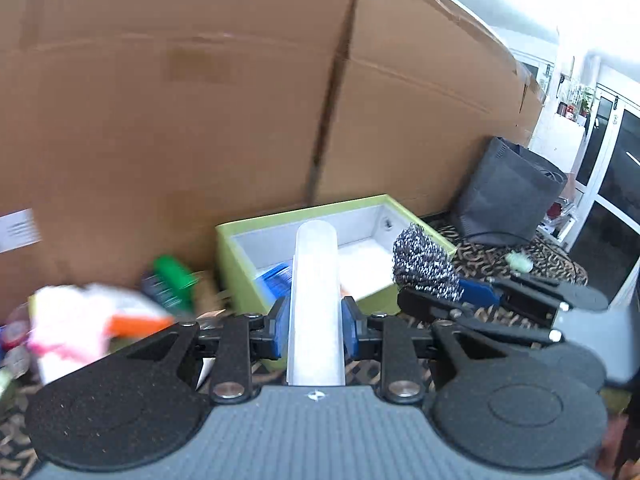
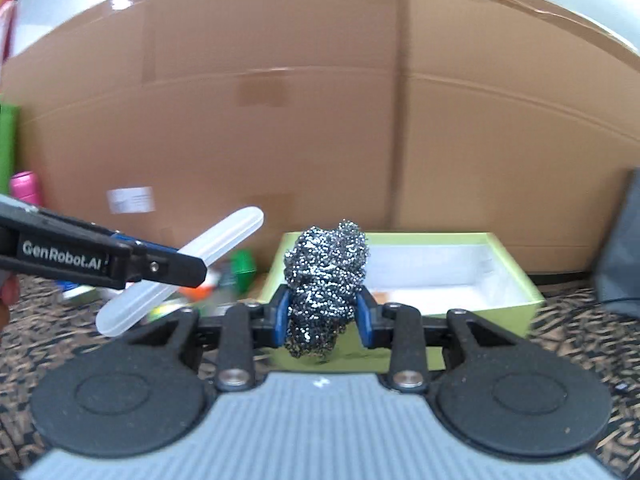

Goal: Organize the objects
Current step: 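Carry tube and steel wool into the green shoebox and release both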

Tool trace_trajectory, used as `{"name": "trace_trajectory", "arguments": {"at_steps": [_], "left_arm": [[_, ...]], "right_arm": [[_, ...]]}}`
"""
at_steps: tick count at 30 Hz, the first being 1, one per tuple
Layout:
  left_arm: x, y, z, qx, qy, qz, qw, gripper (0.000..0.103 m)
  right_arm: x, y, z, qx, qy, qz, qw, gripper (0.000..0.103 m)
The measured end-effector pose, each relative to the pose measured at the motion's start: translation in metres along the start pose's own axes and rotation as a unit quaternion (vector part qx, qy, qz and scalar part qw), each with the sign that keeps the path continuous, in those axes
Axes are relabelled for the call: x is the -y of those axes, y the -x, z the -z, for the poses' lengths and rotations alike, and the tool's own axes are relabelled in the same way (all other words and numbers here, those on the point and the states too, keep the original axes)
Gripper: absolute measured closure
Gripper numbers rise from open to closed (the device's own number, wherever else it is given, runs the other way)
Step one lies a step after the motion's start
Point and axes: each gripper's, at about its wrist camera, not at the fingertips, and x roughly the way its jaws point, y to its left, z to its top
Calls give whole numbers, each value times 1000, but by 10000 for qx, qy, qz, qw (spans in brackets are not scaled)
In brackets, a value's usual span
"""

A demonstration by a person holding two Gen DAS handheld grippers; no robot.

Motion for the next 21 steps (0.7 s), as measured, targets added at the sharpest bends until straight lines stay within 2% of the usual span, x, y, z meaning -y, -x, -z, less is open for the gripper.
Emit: {"name": "trace_trajectory", "arguments": {"at_steps": [4, 8, 12, 19, 20, 21], "left_arm": [[23, -62, -35, -125, -75, -25, 9999, 75], [33, -122, -54, -327, 154, 22, 9993, 75], [39, -164, -60, -509, 275, 129, 9982, 75], [37, -204, -48, -684, 258, 105, 9973, 75], [35, -207, -46, -651, 341, 176, 9971, 71], [31, -208, -44, -644, 478, 351, 9962, 47]], "right_arm": [[43, -31, -9, -138, -243, 239, 9993, 70], [71, -65, -15, -230, -197, 468, 9984, 70], [91, -99, -15, -385, -103, 622, 9973, 70], [110, -133, -8, -563, -21, 695, 9960, 69], [110, -138, -5, -601, 11, 673, 9959, 65], [110, -143, -2, -650, 34, 633, 9959, 54]]}}
